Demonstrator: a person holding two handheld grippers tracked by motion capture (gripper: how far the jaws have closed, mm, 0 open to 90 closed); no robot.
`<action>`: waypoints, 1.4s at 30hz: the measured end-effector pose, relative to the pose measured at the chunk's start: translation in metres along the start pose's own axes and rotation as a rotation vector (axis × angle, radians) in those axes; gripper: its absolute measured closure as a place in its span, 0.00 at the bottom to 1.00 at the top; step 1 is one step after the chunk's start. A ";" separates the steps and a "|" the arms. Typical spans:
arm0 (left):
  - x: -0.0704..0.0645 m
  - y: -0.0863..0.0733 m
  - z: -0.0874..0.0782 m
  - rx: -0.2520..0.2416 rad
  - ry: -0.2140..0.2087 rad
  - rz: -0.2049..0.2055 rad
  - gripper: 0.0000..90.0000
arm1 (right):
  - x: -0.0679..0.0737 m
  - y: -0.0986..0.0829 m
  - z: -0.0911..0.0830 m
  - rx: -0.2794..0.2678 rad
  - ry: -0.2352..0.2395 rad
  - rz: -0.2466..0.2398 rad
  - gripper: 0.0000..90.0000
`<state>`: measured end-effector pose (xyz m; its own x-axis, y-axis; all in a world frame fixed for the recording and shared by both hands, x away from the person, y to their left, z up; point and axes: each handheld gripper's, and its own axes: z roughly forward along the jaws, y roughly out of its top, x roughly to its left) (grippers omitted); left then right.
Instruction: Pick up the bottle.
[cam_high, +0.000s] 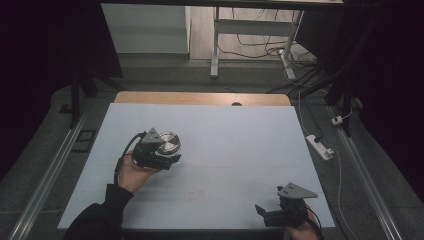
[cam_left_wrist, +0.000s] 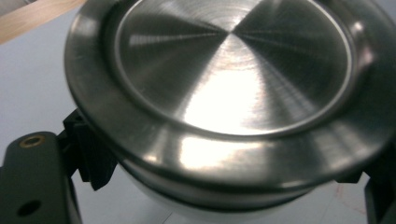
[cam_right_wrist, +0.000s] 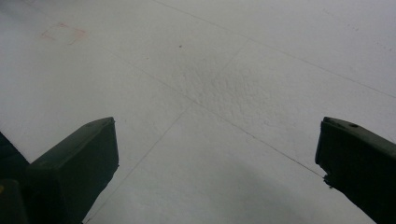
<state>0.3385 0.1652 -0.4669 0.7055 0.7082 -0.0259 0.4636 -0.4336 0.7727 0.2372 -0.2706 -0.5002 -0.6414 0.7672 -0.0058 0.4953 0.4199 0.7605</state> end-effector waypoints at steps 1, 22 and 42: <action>-0.001 0.003 0.000 -0.001 -0.005 0.007 0.17 | 0.000 0.000 0.000 0.000 0.000 -0.001 0.00; -0.046 0.042 0.014 -0.006 -0.116 0.131 0.17 | 0.001 0.000 0.000 0.000 0.003 -0.004 0.00; -0.076 0.046 0.019 0.003 -0.203 0.178 0.17 | 0.001 0.000 0.000 0.000 0.005 -0.015 0.00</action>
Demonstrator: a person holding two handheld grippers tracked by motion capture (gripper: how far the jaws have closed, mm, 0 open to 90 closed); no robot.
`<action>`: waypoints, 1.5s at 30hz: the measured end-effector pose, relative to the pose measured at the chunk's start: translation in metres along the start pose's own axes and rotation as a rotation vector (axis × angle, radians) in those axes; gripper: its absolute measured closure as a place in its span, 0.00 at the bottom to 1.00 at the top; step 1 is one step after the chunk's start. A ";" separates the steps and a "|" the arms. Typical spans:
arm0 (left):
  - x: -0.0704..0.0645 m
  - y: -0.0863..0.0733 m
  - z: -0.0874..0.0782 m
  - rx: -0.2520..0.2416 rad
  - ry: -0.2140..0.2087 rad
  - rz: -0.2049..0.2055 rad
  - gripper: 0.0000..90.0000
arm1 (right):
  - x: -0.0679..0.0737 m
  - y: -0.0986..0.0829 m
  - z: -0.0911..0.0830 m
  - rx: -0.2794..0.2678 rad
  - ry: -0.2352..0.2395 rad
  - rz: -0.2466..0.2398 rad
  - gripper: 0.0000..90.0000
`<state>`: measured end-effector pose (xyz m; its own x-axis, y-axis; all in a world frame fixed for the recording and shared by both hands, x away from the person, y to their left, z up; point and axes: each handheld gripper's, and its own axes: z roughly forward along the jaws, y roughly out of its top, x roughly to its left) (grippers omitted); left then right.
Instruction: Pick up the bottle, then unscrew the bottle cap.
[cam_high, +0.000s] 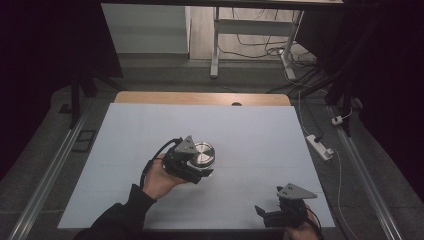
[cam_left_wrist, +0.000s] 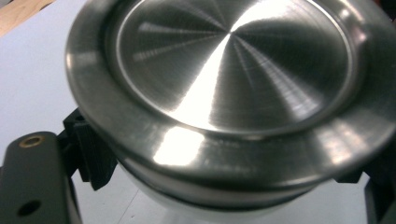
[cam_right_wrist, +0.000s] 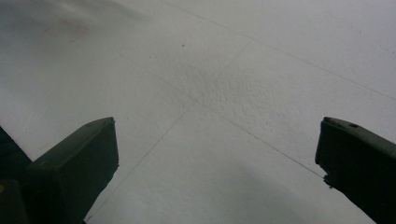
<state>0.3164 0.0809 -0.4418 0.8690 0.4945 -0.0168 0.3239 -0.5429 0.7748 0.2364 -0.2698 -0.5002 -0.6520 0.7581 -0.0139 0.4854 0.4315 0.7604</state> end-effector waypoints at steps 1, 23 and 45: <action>0.000 0.000 0.000 0.000 0.001 -0.003 0.17 | 0.000 0.000 0.000 -0.002 0.001 0.002 0.00; -0.003 -0.004 0.002 -0.010 -0.031 0.001 0.17 | 0.012 0.021 -0.001 -0.070 0.088 -0.003 0.00; -0.005 -0.005 0.004 0.001 -0.047 0.022 0.17 | 0.031 0.074 0.008 -0.170 0.218 -0.093 0.00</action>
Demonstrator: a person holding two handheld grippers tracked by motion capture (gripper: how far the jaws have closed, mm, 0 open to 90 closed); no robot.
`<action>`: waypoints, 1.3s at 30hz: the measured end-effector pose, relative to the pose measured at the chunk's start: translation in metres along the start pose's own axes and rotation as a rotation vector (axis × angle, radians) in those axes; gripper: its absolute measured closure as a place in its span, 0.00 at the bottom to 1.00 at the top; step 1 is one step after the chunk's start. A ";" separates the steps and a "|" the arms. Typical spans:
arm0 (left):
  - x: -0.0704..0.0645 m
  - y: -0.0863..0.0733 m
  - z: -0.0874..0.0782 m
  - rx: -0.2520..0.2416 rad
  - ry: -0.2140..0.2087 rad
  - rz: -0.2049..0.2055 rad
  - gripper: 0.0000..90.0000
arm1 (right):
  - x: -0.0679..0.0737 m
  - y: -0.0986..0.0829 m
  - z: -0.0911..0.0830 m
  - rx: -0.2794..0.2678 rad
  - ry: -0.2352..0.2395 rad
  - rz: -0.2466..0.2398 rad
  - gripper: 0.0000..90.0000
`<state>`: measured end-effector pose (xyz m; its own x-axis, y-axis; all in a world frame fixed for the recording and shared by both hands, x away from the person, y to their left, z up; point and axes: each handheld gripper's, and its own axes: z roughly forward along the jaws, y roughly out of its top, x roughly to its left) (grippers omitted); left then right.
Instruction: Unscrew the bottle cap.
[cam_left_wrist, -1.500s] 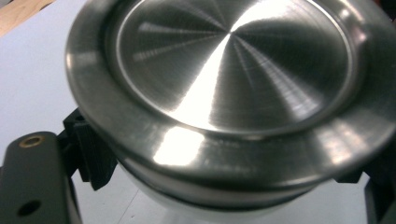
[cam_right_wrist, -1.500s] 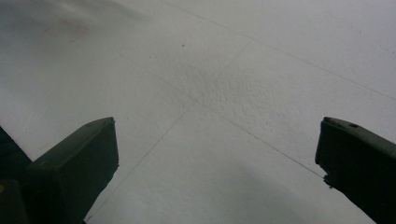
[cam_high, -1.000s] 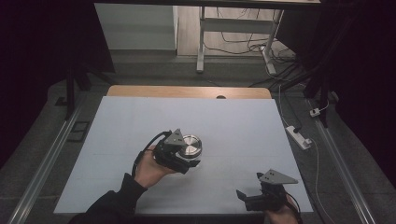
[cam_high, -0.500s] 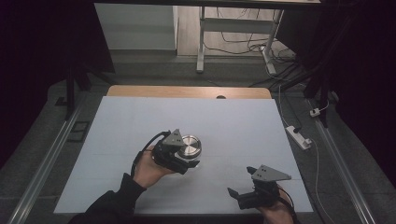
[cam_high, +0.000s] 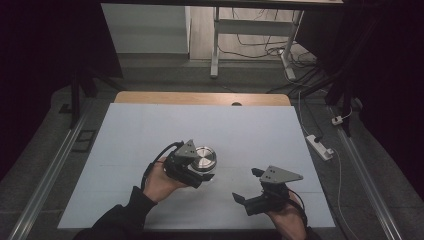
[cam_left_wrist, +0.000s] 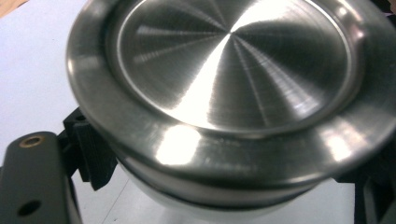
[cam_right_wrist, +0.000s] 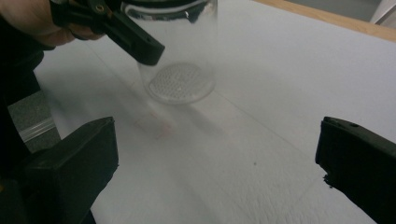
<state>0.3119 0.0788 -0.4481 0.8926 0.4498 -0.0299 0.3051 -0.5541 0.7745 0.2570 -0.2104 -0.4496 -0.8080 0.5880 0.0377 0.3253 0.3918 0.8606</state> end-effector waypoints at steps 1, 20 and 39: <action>0.000 0.000 0.000 0.000 0.001 0.001 0.17 | 0.001 0.003 0.002 0.000 0.001 -0.004 0.00; -0.003 -0.001 0.003 0.004 0.005 0.008 0.17 | 0.006 0.060 0.035 0.017 0.002 -0.004 0.00; -0.006 0.000 0.006 0.029 0.031 -0.006 0.17 | 0.024 0.092 0.080 0.033 0.045 -0.040 0.15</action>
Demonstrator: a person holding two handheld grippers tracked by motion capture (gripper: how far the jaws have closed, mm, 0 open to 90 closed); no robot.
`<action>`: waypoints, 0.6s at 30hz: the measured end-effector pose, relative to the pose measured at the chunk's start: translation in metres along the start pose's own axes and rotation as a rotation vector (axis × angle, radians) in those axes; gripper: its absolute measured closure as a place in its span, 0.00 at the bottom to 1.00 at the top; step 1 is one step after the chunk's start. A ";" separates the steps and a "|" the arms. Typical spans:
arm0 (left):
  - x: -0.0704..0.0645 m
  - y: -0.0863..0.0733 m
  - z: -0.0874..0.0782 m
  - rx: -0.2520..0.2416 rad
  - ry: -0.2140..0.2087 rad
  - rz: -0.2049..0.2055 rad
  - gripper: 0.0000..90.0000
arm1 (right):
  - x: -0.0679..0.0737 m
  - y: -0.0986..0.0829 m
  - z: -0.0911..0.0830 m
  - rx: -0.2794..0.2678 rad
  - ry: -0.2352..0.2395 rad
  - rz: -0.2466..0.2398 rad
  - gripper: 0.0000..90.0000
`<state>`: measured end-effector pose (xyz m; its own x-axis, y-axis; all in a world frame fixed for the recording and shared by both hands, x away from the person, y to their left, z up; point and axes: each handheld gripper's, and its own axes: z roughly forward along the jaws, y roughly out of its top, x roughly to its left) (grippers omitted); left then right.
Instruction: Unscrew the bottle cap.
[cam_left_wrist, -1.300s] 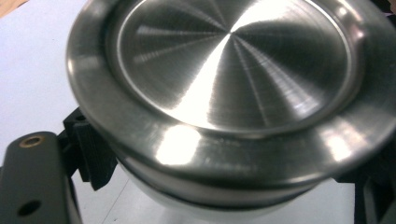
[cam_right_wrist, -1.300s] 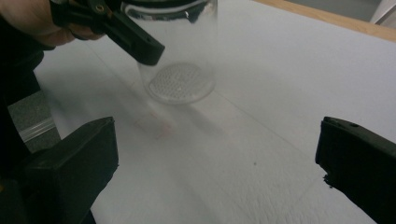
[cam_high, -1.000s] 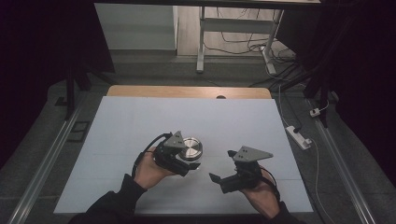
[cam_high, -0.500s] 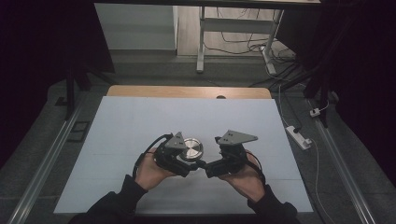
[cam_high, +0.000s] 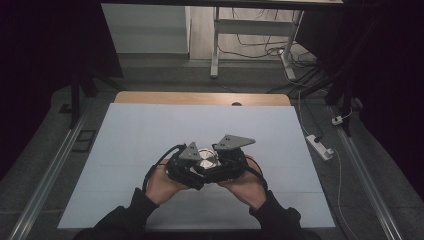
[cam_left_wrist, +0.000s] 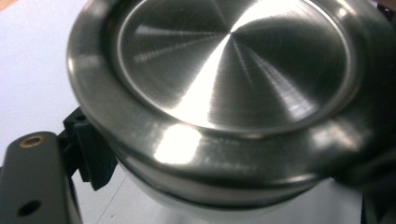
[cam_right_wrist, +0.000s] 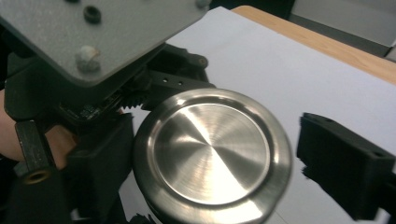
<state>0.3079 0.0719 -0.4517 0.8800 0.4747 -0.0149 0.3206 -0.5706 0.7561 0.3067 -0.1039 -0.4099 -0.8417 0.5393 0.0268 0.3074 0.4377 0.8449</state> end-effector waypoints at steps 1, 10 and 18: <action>0.000 0.000 0.000 0.000 -0.003 -0.001 0.17 | 0.000 0.000 0.001 0.002 0.006 -0.005 0.17; 0.002 -0.001 -0.004 -0.017 -0.081 0.039 0.17 | -0.003 0.000 -0.003 -0.009 0.093 -0.040 0.22; -0.001 0.000 -0.007 -0.027 -0.184 0.116 0.17 | -0.018 -0.001 -0.010 -0.017 0.312 -0.126 0.22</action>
<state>0.3047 0.0761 -0.4470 0.9606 0.2745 -0.0440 0.2057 -0.5953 0.7767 0.3172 -0.1211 -0.4064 -0.9687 0.2345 0.0813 0.1869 0.4737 0.8606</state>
